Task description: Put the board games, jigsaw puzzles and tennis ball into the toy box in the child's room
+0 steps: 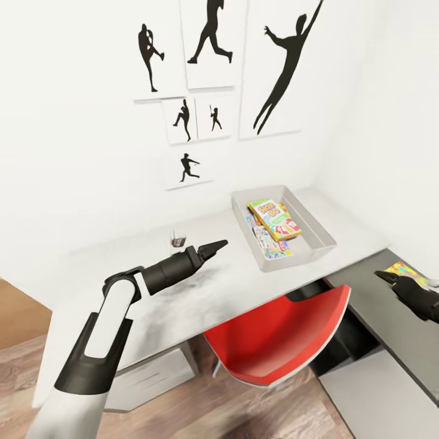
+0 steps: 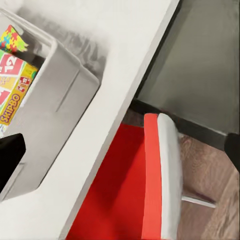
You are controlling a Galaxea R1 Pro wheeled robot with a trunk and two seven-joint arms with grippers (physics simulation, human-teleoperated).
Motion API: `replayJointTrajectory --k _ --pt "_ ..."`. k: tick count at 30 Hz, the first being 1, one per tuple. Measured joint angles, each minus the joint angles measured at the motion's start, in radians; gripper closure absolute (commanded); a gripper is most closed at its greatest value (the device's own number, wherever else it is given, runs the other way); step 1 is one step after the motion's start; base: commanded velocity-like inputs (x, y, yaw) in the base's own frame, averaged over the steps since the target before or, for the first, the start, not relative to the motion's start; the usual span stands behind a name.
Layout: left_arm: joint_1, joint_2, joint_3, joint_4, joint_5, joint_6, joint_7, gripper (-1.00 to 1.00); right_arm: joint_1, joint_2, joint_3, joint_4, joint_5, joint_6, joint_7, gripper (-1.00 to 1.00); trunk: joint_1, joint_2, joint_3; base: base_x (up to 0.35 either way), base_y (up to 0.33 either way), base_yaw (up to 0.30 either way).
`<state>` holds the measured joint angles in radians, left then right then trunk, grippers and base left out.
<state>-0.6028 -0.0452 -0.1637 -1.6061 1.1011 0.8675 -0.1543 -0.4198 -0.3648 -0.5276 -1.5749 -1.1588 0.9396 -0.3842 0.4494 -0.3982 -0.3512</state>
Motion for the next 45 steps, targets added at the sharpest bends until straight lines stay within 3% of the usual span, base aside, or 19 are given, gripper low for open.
replayJointTrajectory --k 16,33,39,45 --pt "-0.014 -0.023 -0.002 0.000 0.001 0.004 0.002 -1.00 0.002 -0.003 0.040 0.008 0.000 0.001 -0.008 -1.00 0.000 0.000 0.007 0.000 0.000 -0.282" --pt "-0.016 -0.039 -0.003 0.000 -0.001 0.004 0.005 -1.00 0.001 -0.005 0.047 0.013 0.000 0.001 -0.013 -1.00 0.000 0.000 0.015 0.000 0.000 -0.283" --pt "-0.016 -0.043 -0.008 0.000 -0.001 0.004 0.041 -1.00 -0.009 -0.005 0.049 0.037 0.000 0.001 -0.041 -1.00 0.000 0.000 0.018 0.000 0.000 -0.283" --pt "-0.023 -0.052 -0.039 0.000 0.001 0.003 0.087 -1.00 -0.039 -0.006 0.066 0.085 0.000 0.001 -0.063 -1.00 0.000 0.000 0.021 0.000 0.000 -0.283"
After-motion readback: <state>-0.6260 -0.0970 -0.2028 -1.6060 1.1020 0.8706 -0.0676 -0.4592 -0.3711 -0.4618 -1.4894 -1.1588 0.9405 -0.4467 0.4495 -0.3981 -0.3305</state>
